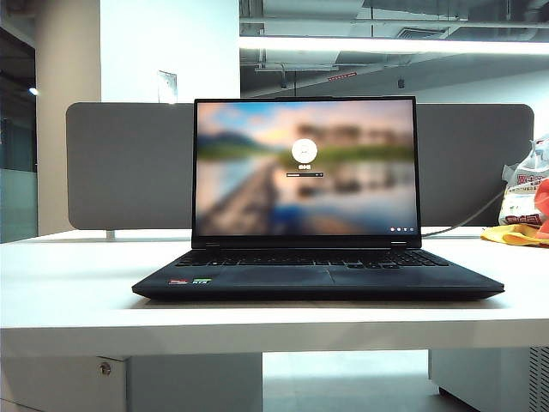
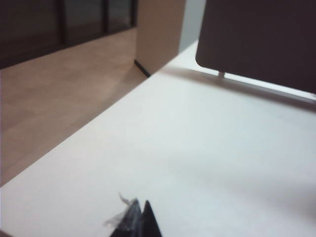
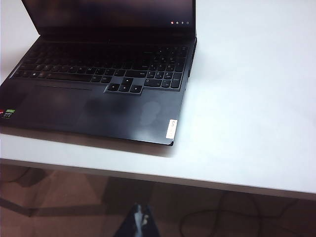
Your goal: Open the lid of the laptop and use the keypad to enter the password "123".
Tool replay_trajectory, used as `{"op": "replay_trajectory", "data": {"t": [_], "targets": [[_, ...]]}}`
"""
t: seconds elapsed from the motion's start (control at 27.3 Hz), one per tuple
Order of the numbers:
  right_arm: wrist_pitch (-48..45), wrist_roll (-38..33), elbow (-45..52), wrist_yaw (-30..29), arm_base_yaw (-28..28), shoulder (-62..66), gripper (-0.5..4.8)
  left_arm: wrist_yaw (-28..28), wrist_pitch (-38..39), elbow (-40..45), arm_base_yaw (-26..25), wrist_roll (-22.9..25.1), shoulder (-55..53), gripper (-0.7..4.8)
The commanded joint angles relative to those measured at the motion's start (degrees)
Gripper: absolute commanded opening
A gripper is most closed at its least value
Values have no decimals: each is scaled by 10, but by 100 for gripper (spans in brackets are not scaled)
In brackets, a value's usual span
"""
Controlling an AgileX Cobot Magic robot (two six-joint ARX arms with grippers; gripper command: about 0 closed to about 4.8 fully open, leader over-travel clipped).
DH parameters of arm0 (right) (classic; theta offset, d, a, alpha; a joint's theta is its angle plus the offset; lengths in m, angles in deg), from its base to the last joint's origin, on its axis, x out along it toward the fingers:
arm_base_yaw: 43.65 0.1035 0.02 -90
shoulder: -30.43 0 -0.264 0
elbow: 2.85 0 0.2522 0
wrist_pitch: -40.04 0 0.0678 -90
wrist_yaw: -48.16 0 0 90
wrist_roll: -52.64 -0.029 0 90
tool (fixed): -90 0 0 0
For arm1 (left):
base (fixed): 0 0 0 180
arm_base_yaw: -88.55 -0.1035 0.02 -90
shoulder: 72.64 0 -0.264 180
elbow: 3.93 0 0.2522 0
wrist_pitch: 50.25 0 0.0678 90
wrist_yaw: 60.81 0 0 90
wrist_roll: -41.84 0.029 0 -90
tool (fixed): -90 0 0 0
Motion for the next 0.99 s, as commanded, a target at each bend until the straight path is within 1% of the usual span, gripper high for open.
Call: {"op": "replay_trajectory", "data": {"t": [0.04,0.15,0.22,0.26,0.99], "targets": [[-7,-2,-2,0,0,0,-4,0,-20,32,-8,-7,29,-5],[-7,-2,-2,1,0,0,-4,2,-36,59,-10,-8,28,-5],[-7,-2,-2,0,0,-1,-4,0,-55,76,-10,-17,28,-6],[-7,-2,-2,0,0,-1,-4,2,-51,79,-10,-23,28,-6],[-7,-2,-2,1,0,-1,-4,2,-48,79,-9,-23,28,-5]]}}
